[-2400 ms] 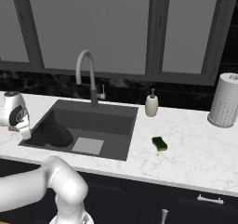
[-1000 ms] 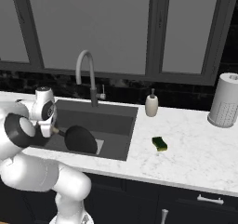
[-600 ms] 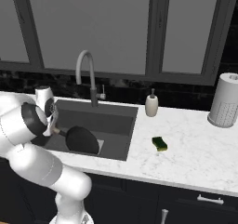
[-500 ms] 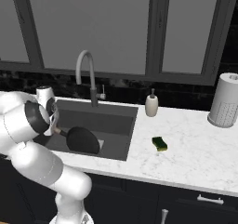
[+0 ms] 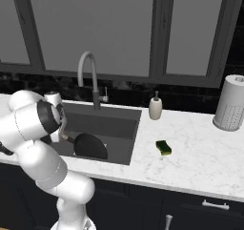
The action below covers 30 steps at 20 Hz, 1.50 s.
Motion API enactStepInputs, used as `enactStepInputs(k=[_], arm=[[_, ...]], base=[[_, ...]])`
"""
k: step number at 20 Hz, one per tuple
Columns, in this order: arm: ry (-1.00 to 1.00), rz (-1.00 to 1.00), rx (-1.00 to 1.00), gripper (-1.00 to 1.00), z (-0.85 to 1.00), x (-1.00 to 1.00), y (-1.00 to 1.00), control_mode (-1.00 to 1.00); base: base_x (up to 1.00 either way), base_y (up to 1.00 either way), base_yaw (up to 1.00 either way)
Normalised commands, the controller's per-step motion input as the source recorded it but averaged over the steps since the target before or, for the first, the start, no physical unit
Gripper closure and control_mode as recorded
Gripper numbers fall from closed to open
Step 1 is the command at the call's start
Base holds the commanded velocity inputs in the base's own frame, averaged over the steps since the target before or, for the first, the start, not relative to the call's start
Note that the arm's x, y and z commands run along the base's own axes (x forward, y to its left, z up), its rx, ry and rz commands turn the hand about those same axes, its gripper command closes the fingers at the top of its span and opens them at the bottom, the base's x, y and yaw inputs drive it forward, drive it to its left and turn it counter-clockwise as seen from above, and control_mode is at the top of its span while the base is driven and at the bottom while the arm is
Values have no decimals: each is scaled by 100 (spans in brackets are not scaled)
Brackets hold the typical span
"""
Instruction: Pick the pan and sponge and place them into the sink. Then turn on the water.
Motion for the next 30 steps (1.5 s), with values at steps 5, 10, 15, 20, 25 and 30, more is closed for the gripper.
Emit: enactStepInputs(k=[5, 10, 15, 20, 25, 30], arm=[[0, 0, -3, 100, -35, 5, 0, -100], [0, 0, -1, 100, -23, 21, 0, -100], [0, 0, 0, -100, -32, 31, 4, -100], [0, 0, 0, -100, -15, 26, 4, -100], [-4, 1, 0, -100, 12, 3, 0, -100], [-19, 0, 0, -100, 73, -30, 3, -100]], base=[[0, 0, 0], [0, 0, 0], [0, 0, 0], [0, 0, 0], [0, 0, 0], [0, 0, 0]])
